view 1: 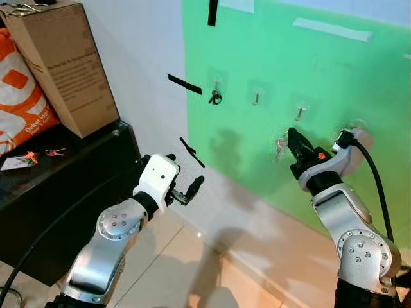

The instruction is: Hang keys on a hook

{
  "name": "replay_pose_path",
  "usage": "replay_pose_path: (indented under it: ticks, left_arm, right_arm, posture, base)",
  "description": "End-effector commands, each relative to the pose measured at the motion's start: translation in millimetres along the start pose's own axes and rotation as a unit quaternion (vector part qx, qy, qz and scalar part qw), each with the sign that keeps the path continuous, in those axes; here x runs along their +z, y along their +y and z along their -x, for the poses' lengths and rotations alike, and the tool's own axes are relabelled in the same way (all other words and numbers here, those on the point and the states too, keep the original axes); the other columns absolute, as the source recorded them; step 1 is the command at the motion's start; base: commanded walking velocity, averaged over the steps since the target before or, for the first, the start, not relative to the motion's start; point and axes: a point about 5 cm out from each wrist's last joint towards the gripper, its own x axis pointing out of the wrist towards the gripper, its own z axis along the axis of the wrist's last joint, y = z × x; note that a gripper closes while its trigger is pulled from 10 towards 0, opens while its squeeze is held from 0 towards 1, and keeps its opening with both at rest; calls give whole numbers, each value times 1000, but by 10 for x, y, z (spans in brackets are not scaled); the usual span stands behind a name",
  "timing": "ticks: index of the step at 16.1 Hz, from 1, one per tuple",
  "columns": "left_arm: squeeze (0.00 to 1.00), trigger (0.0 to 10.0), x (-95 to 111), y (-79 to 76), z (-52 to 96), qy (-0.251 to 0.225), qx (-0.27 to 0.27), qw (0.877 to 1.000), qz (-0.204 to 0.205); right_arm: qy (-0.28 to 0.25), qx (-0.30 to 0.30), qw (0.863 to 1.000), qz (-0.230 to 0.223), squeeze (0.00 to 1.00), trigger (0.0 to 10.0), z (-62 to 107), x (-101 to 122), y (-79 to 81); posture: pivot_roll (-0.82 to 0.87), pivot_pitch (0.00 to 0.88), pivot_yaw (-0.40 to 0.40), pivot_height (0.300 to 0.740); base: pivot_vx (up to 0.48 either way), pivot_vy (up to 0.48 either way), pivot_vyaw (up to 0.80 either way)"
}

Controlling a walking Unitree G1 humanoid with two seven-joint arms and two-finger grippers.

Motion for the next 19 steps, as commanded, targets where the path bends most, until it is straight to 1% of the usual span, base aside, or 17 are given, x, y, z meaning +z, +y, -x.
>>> replay_pose_path:
  ticks: [1, 3, 7, 9, 10, 11, 14, 15, 17, 19]
  left_arm:
    - [0, 10000, 28, -15, 15, -2, -14, 1000, -2]
    - [0, 10000, 36, -13, 32, -2, -43, 999, -5]
    - [0, 10000, 74, 3, 54, -4, -78, 997, -18]
    - [0, 10000, 80, 11, 56, -5, -79, 997, -18]
    - [0, 10000, 106, 33, 62, -9, -83, 996, -17]
    - [0, 10000, 129, 45, 72, -12, -89, 996, -15]
    - [0, 10000, 156, 56, 86, -18, -95, 995, -11]
    - [0, 10000, 169, 62, 89, -20, -98, 995, -9]
    - [0, 10000, 197, 82, 90, -24, -98, 995, -8]
    - [0, 10000, 228, 108, 90, -31, -92, 995, -4]
  right_arm:
    - [4, 8, 1000, 1, 0, 10000, -20, 4, 26]
    - [10, 27, 1000, 7, 0, 10000, -60, 1, 96]
    - [24, 61, 997, 29, 0, 10000, -168, 3, 226]
    - [27, 66, 997, 36, 0, 10000, -189, 1, 246]
    - [35, 87, 994, 51, 0, 10000, -251, 3, 319]
    - [37, 108, 992, 58, 0, 10000, -302, 25, 389]
    - [36, 132, 989, 61, 0, 10000, -365, 62, 464]
    - [34, 142, 987, 64, 0, 10000, -416, 78, 505]
    - [32, 148, 986, 66, 0, 10000, -499, 98, 549]
    - [32, 153, 985, 67, 0, 10000, -531, 107, 570]
  posture:
    - [-16, 0, 16, 740]
    - [-16, 0, 17, 740]
    - [-15, 0, 17, 740]
    - [-15, 0, 17, 740]
    - [-10, 0, 14, 740]
    - [-5, 0, 9, 740]
    - [-4, 0, 8, 740]
    - [0, 0, 9, 740]
    - [3, 0, 9, 740]
    - [9, 0, 6, 740]
  base:
    - [0, 0, 0]
    - [0, 0, 0]
    - [0, 0, 0]
    - [0, 0, 0]
    - [0, 0, 0]
    - [0, 0, 0]
    - [0, 0, 0]
    - [0, 0, 0]
    - [0, 0, 0]
    - [0, 0, 0]
